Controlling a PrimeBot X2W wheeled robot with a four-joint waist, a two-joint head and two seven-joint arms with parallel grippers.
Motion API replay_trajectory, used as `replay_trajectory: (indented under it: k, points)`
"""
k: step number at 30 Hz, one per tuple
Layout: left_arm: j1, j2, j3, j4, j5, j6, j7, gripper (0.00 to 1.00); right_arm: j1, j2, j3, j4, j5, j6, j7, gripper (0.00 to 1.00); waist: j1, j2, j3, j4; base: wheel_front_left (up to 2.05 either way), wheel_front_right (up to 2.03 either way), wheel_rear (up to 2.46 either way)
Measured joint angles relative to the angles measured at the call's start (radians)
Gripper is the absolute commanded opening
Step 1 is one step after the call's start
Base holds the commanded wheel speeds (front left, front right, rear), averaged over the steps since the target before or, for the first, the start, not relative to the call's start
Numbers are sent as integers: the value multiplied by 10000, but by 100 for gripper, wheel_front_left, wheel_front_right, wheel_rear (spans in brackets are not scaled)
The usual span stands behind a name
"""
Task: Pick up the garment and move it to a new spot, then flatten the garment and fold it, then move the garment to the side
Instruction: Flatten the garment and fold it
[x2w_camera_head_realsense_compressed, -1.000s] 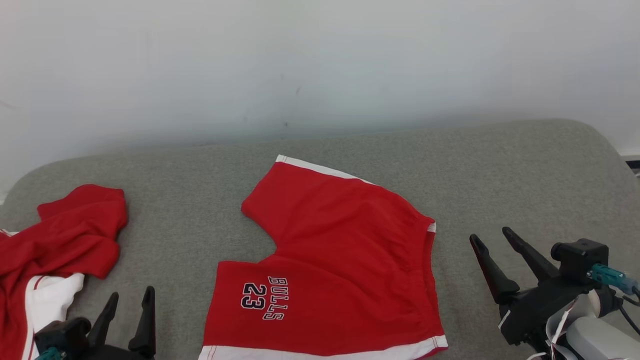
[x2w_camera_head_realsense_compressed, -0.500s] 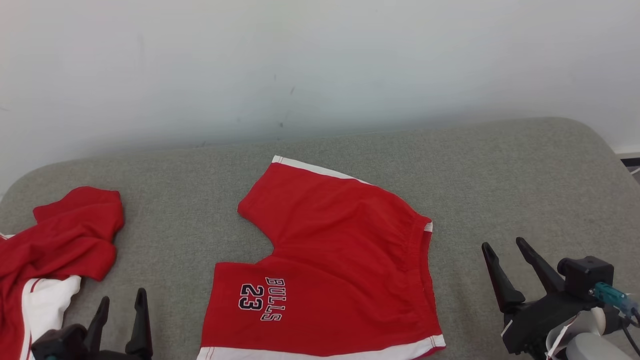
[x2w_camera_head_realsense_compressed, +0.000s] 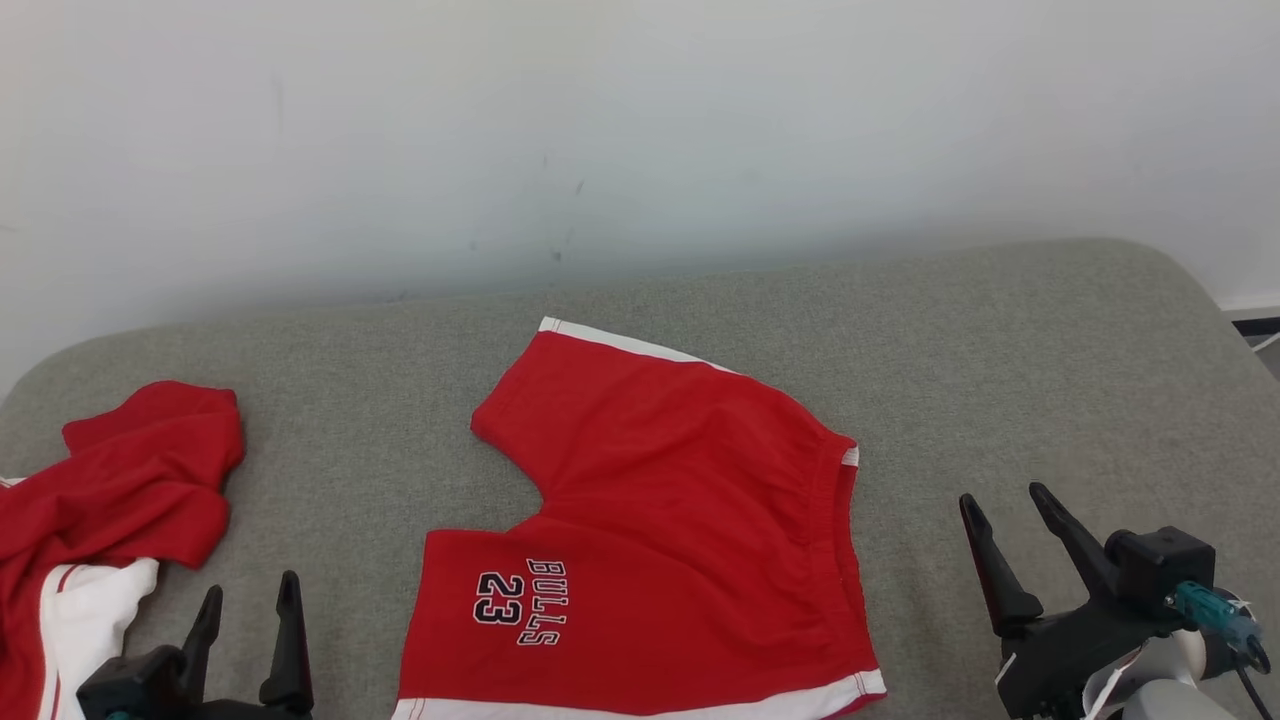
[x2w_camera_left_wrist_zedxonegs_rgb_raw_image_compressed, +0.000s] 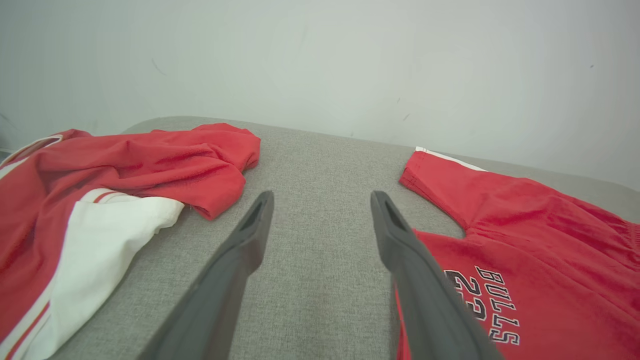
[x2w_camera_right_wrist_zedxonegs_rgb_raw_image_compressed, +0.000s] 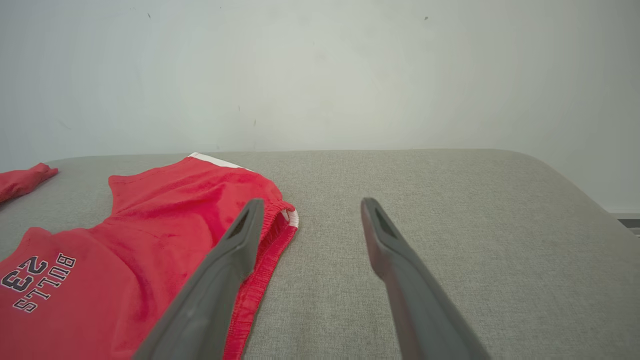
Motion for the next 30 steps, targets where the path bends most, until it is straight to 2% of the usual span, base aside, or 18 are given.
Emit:
replay_trajectory:
  k: [11, 30]
  points:
    - [196, -113, 35, -71, 278, 0, 0, 100, 127, 244, -267, -56, -274, 0, 0, 100, 1, 0, -36, -45, 0, 0, 0]
    - [190, 161, -349, -84, 999, 0, 0, 100, 270, 460, -232, 148, -725, 119, 0, 100, 0, 0, -80, 151, 0, 0, 0]
